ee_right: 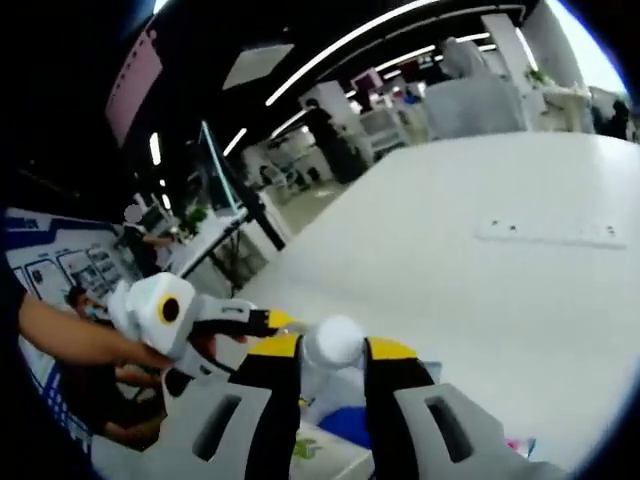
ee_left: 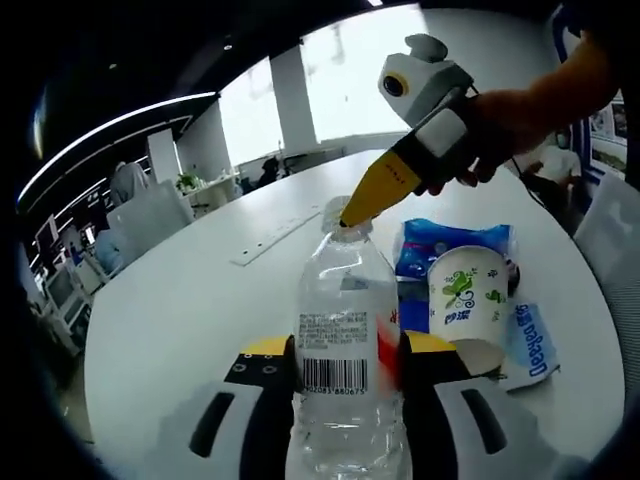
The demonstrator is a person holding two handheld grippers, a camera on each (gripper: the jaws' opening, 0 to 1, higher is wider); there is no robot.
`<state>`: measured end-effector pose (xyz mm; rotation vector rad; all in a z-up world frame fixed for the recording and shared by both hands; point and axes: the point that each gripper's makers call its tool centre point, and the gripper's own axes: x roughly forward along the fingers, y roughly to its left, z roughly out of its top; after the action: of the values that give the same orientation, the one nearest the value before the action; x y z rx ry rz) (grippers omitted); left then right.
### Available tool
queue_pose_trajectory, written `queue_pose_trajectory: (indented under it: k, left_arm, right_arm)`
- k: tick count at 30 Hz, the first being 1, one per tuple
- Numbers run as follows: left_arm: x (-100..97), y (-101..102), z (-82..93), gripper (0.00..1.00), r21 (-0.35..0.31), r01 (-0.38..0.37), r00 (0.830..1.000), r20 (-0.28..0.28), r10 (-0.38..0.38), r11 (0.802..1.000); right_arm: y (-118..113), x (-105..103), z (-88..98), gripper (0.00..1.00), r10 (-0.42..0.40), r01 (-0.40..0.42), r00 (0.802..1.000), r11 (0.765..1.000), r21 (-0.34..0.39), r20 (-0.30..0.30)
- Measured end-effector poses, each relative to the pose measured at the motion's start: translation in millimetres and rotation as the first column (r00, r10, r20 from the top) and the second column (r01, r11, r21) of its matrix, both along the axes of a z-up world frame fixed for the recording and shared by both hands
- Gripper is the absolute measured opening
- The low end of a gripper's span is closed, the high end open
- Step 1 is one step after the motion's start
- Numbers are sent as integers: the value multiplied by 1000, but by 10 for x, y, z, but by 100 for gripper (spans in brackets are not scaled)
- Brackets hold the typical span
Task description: Arrange the tabletop items into an orderly group along one side of the table until the central work area is clear of visible clutter.
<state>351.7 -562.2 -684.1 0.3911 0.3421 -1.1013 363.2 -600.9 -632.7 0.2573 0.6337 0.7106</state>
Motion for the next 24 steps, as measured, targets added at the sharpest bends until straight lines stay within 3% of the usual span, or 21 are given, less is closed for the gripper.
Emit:
queue_pose_trajectory:
  k: [11,24]
  left_arm:
    - [-36,131,46,40,17,-25,1000,-12,25,1000]
    - [-78,214,84,40,9,-54,998,-21,54,999]
  right_arm:
    - [221,-74,187,20,76,-64,993,989,-130,91]
    - [394,-186,374,19,126,-102,982,981,-163,142]
